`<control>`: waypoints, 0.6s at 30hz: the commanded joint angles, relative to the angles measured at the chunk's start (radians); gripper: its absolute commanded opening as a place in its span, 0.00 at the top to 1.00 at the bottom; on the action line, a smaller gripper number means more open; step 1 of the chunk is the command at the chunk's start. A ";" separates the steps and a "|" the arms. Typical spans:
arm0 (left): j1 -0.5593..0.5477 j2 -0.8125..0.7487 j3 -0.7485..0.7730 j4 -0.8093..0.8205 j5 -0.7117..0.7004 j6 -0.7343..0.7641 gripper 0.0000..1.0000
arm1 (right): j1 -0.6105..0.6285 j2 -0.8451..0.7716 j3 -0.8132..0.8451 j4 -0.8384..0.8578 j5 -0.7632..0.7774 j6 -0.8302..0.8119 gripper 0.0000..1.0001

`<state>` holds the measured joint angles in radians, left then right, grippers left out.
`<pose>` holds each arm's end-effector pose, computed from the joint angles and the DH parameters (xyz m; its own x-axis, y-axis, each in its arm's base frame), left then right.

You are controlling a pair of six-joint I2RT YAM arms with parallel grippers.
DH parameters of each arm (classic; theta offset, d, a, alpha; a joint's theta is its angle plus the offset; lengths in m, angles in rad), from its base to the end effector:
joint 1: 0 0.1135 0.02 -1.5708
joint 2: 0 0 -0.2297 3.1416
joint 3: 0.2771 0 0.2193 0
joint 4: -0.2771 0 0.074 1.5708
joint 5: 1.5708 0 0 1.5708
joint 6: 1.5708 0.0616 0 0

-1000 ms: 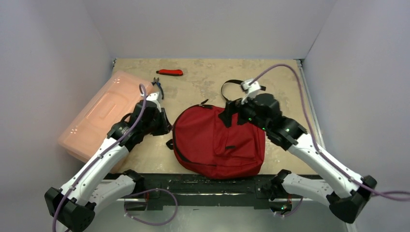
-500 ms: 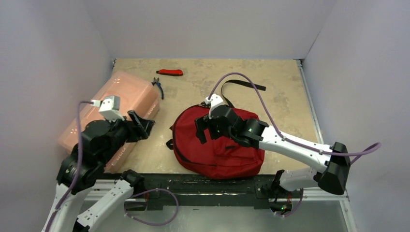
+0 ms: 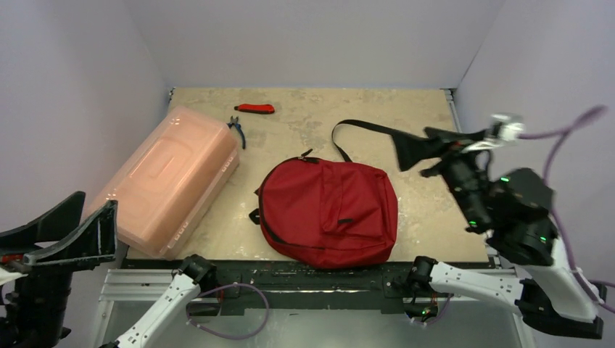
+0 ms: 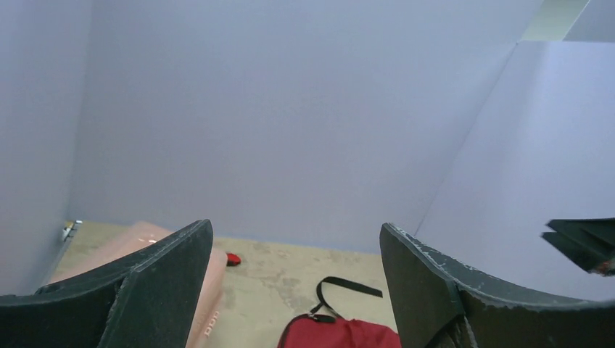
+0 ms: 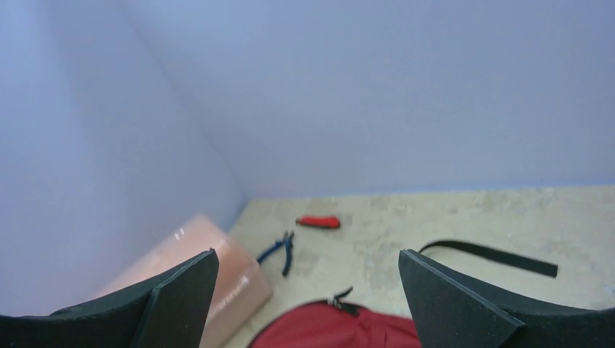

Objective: Pack the student bag
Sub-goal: Reset both arms

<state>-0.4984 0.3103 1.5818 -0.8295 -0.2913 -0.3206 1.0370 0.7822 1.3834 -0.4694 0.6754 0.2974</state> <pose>-0.0562 0.0507 0.4598 0.2841 -0.4983 -0.8191 0.3366 0.8518 -0.4014 0.0932 0.0821 0.4602 -0.0405 0.3809 -0.9237 -0.3605 0.8567 0.3691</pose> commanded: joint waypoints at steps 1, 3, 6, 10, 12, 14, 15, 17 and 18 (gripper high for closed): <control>0.004 0.018 0.030 0.043 -0.060 0.136 0.15 | 0.003 -0.098 0.045 0.068 0.158 -0.095 0.01; 0.004 0.016 0.029 0.058 -0.065 0.153 0.14 | 0.003 -0.120 0.054 0.078 0.174 -0.110 0.01; 0.004 0.019 0.027 0.056 -0.072 0.157 0.14 | 0.003 -0.135 0.058 0.074 0.185 -0.126 0.01; 0.004 0.017 0.017 0.043 -0.072 0.142 0.14 | 0.003 -0.140 0.044 0.066 0.189 -0.135 0.01; 0.004 0.016 0.007 0.041 -0.074 0.138 0.14 | 0.003 -0.136 0.042 0.057 0.194 -0.131 0.01; 0.004 0.018 0.006 0.039 -0.073 0.134 0.14 | 0.003 -0.135 0.040 0.048 0.200 -0.127 0.01; 0.004 0.018 0.006 0.038 -0.071 0.132 0.14 | 0.003 -0.138 0.037 0.045 0.198 -0.130 0.01; 0.004 0.018 0.007 0.034 -0.069 0.128 0.14 | 0.003 -0.141 0.023 0.058 0.201 -0.144 0.01; 0.004 0.018 0.006 0.031 -0.069 0.126 0.14 | 0.003 -0.139 0.024 0.055 0.202 -0.141 0.01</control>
<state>-0.4976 0.3107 1.5890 -0.8017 -0.3531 -0.1989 1.0359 0.6392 1.4151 -0.4137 0.8482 0.1814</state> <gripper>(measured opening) 0.860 0.987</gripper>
